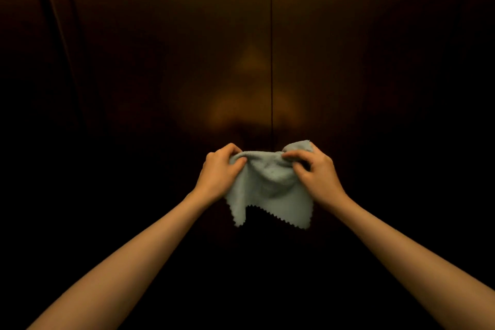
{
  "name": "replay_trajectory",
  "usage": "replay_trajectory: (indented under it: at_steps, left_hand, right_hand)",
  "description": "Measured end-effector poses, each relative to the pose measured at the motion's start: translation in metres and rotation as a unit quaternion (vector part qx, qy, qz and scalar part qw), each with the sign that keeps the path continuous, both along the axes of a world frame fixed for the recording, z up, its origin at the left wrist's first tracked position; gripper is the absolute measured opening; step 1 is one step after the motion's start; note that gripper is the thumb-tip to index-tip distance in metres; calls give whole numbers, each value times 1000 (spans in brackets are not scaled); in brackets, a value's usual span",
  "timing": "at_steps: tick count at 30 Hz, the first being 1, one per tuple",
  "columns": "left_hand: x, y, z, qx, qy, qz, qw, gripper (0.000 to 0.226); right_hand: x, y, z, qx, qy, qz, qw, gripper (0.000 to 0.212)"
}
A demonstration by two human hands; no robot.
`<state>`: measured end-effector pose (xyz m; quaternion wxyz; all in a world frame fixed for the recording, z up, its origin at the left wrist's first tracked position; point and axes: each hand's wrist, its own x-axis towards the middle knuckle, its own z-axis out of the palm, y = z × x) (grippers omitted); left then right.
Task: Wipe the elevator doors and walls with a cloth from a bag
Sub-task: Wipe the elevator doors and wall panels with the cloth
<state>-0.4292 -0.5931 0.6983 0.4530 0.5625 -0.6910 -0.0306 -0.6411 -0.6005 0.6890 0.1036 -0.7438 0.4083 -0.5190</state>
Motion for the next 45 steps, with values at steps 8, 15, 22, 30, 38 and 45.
replay_trajectory:
  at_steps: [8, 15, 22, 30, 38, 45]
  left_hand:
    - [11, -77, 51, -92, -10, -63, 994, 12]
    - [17, -131, 67, -268, -349, 13, 898, 33]
    - [16, -162, 57, -356, -438, 70, 822, 33]
    - [19, -165, 27, -365, -474, 48, 800, 32]
    - [3, -171, 85, -296, -423, 169, 839, 58]
    - [13, -173, 39, -329, -469, 123, 810, 54]
  right_hand:
    - [20, -80, 17, -35, 182, -188, 965, 69]
    - [9, -139, 40, -190, 312, -313, 877, 58]
    - [6, -175, 46, -445, 399, -265, 757, 27]
    - [2, -195, 18, -433, 416, -246, 761, 24]
    - [17, -213, 106, -444, 345, -331, 758, 44]
    - [23, -209, 50, -476, 359, -286, 750, 35]
